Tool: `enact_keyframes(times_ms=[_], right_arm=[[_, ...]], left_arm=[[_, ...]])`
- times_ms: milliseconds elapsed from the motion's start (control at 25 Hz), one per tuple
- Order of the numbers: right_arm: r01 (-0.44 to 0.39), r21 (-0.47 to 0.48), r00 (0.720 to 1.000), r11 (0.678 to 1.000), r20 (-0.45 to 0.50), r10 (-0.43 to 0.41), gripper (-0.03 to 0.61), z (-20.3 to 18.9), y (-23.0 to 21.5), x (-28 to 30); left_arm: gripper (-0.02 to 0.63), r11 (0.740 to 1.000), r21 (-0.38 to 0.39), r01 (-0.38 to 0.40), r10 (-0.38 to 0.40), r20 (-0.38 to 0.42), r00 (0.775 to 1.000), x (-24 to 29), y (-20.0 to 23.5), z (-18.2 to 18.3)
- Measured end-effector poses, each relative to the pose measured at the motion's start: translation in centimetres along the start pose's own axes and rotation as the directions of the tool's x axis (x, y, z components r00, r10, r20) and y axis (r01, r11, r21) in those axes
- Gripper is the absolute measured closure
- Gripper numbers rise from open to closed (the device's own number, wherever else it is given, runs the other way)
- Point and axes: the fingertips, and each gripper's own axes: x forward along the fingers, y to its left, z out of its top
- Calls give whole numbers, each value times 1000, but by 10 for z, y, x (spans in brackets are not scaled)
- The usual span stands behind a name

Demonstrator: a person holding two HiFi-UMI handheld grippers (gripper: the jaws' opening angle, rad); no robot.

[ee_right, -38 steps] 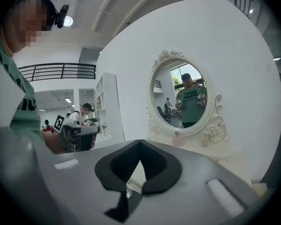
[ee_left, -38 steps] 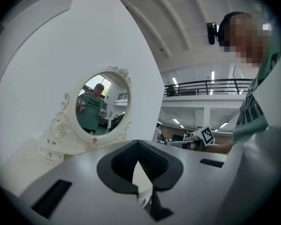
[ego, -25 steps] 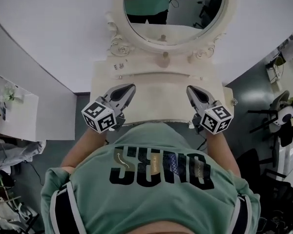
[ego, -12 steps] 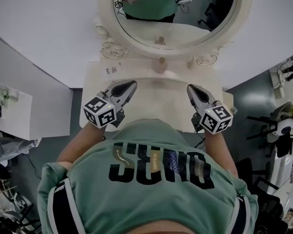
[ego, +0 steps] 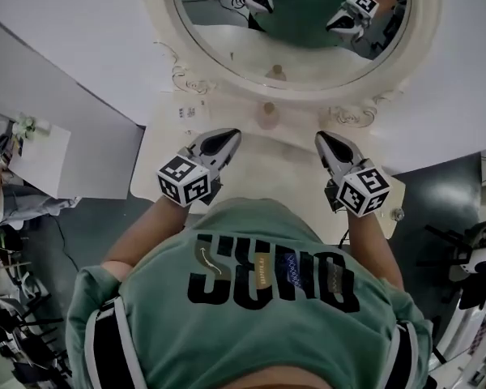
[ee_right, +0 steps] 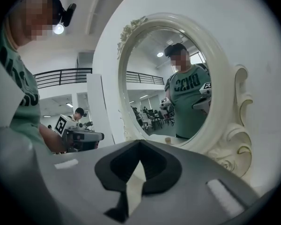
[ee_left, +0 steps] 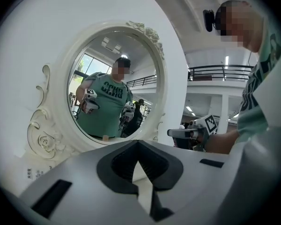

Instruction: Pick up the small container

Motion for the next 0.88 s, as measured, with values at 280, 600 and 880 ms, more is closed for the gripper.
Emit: enact_keyframes(times_ms=[280,600,880], right_arm=[[50,-8,999,999,21,-49,569,-1,2,26],[90,21,996,996,-9,-90,569,-18,7,37],[87,59,996,994,-24,-86,569,-36,-2,47]], left_arm=[[615,999,8,51,-50,-43,998,11,26,-8],[577,994,18,107,-104,-101,989,39,52,-23],[423,985,97,141,-123,-171,978,74,58,-45]])
